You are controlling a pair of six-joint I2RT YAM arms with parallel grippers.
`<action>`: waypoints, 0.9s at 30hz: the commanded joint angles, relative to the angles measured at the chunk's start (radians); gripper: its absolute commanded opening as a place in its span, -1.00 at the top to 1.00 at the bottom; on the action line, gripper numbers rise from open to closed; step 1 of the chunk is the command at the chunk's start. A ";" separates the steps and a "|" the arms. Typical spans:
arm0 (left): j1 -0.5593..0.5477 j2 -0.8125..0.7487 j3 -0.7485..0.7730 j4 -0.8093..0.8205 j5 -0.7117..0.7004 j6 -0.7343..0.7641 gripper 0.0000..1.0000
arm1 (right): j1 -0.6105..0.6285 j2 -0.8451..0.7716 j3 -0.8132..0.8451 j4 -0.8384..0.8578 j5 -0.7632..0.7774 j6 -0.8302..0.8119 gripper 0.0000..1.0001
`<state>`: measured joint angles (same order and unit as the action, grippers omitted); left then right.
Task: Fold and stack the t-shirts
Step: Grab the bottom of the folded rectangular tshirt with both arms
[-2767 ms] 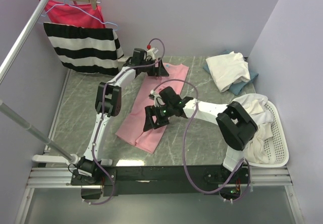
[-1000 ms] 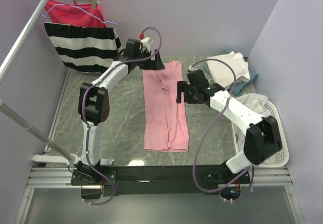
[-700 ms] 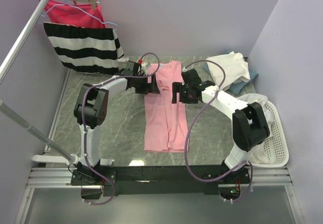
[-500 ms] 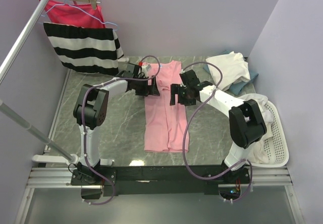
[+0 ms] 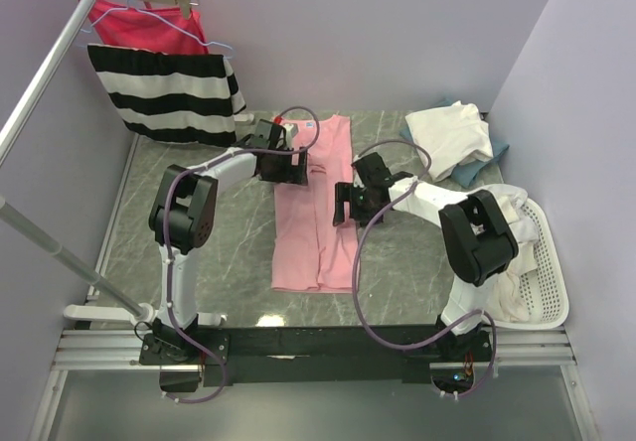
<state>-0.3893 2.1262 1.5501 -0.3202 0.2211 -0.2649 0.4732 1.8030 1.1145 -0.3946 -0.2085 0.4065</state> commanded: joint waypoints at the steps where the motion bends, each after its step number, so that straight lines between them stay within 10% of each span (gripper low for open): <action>1: 0.013 0.008 -0.001 -0.056 -0.106 0.042 -0.95 | -0.004 0.036 -0.036 0.007 0.026 0.003 -0.75; 14: 0.015 -0.204 -0.096 0.072 -0.081 -0.034 -0.99 | -0.007 -0.295 -0.154 0.120 0.078 -0.037 -0.77; 27: -0.060 -0.633 -0.581 0.018 -0.163 -0.246 -0.99 | -0.008 -0.412 -0.269 0.034 -0.029 0.001 -0.69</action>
<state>-0.4042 1.5723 1.1252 -0.2607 0.0948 -0.4133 0.4706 1.4715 0.9340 -0.3485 -0.1738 0.3798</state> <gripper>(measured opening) 0.994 0.857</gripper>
